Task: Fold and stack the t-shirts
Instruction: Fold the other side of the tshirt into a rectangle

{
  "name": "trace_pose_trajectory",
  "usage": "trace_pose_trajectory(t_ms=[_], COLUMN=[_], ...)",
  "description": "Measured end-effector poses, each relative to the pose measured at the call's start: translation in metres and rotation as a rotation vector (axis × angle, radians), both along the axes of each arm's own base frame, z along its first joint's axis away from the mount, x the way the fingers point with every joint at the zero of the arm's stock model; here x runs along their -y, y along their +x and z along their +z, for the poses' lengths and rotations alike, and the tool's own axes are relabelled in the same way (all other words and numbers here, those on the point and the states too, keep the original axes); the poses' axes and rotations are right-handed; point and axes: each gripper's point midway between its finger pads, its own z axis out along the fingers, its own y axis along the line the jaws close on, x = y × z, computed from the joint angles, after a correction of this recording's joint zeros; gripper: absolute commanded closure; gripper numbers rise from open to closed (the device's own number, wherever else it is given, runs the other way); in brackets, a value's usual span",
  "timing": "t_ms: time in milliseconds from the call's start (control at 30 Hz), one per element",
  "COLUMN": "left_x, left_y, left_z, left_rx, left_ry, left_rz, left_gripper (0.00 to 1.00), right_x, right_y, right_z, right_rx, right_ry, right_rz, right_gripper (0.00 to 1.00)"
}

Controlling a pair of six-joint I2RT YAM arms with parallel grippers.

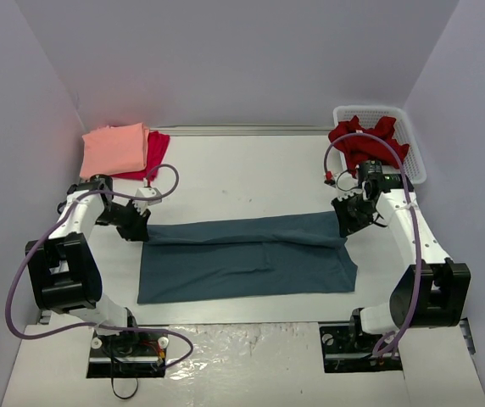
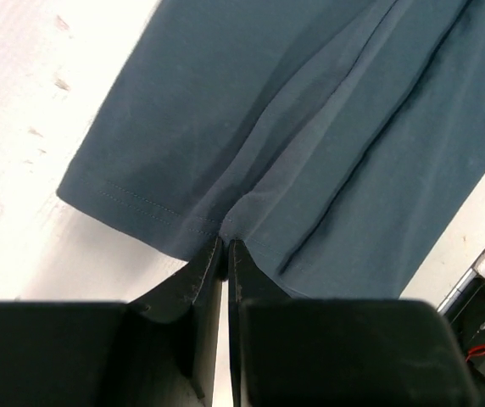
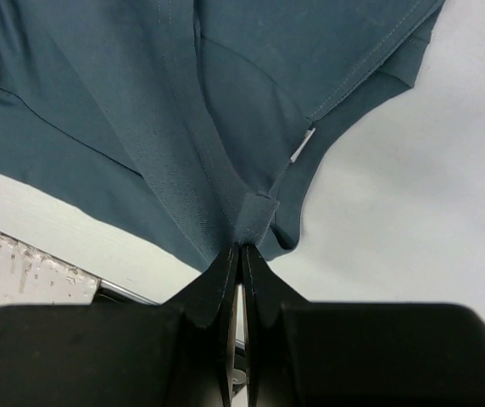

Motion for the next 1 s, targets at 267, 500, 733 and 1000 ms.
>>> trace_pose_trajectory(t_ms=[267,500,733,1000], left_x=[0.001,0.002,0.002,0.0], left_y=[-0.01,-0.019,-0.026,-0.033], left_z=[-0.013,-0.019,-0.023,-0.023], left_rx=[-0.052,-0.085,-0.115,-0.137], left_ry=[-0.007,-0.012,-0.013,-0.001], left_rz=[-0.034,-0.082,-0.112,-0.127], left_gripper=[0.92,0.89,0.81,0.81], right_x=[0.001,-0.001,-0.001,0.0], right_y=[-0.004,-0.009,-0.016,-0.022], right_z=[-0.01,-0.02,-0.029,-0.034], right_rx=[-0.04,-0.095,-0.145,-0.186], right_ry=[-0.004,0.001,0.001,-0.002], right_rz=[0.017,0.042,0.05,0.072], right_gripper=[1.0,1.0,0.87,0.7])
